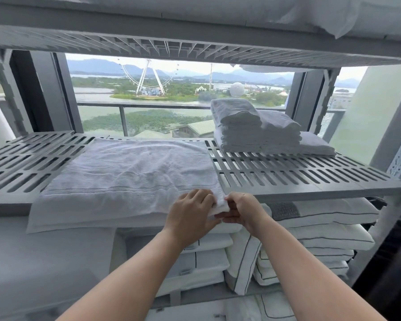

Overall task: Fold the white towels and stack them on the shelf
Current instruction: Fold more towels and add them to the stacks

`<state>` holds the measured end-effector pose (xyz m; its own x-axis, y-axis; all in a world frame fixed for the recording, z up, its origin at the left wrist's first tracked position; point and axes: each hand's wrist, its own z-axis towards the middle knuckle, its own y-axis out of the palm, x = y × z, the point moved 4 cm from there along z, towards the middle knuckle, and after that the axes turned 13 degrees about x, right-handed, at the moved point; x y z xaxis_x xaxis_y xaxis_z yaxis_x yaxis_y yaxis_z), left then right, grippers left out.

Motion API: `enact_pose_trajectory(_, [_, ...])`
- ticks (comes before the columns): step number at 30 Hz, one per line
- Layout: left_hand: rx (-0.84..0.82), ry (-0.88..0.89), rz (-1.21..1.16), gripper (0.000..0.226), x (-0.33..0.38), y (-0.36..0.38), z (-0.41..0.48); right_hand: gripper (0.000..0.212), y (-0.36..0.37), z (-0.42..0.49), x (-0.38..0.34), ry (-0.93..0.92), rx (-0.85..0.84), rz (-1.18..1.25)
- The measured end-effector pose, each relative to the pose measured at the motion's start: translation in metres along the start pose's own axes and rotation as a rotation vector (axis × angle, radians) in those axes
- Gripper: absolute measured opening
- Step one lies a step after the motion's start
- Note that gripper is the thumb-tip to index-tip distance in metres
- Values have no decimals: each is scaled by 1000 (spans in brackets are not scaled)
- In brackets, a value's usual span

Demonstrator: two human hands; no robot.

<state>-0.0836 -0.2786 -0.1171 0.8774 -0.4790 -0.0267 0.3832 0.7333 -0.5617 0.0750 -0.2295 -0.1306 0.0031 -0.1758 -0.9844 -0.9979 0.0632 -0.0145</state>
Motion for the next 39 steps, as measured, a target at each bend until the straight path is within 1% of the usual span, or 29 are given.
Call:
enact_pose_trajectory(3, [5,-32,-7,22,-1,-2,6,17,0,0,-8,-52,49,-69])
enact_pose_trajectory(4, [19,-46,-10,21,-1,-3,8,18,-1,1,-12,-105,92,-119])
enact_pose_trajectory(6, [39,-61,1,23,0,-5,12,23,-3,2,-21,-270,224,-277])
enact_pose_trajectory(8, [42,-102,-2,26,-2,-5,13,20,-5,0,-29,-429,344,-436])
enact_pose_trajectory(10, [33,-149,-7,24,-4,-4,15,16,-2,-4,-33,-500,373,-495])
enact_pose_trajectory(12, [21,-166,10,21,-4,-3,17,16,3,-7,-32,-465,307,-474])
enact_pose_trajectory(14, [10,-174,31,20,-1,-3,19,17,10,-6,-29,-346,180,-358])
enact_pose_trajectory(15, [-3,-184,35,21,-1,-4,21,18,12,-5,-27,-296,137,-296])
enact_pose_trajectory(16, [-14,-195,43,23,0,-4,21,20,12,-3,-27,-284,126,-265])
enact_pose_trajectory(19, [-41,-209,128,27,-5,-10,15,24,11,2,-29,-322,160,-292])
enact_pose_trajectory(23, [-96,-262,286,25,-24,-20,0,32,17,6,-26,-335,186,-300])
enact_pose_trajectory(26, [-136,-302,326,25,-30,-23,-2,38,22,5,-25,-364,204,-335])
enact_pose_trajectory(29, [-226,-279,348,28,-29,-23,3,44,27,3,-25,-379,210,-392])
enact_pose_trajectory(31, [-276,-232,388,27,-28,-25,6,46,28,2,-27,-388,210,-425])
enact_pose_trajectory(33, [-274,-191,427,30,-29,-27,8,45,28,1,-28,-400,202,-455])
enact_pose_trajectory(35, [-295,-186,378,29,-33,-22,8,45,28,0,-30,-426,200,-504])
enact_pose_trajectory(37, [-316,-140,267,18,-39,-17,8,41,28,1,-34,-460,195,-580])
enact_pose_trajectory(38, [-322,-93,223,20,-40,-16,9,37,28,1,-35,-476,190,-627])
enact_pose_trajectory(39, [-340,-37,209,31,-41,-15,9,31,28,2,-37,-491,186,-678])
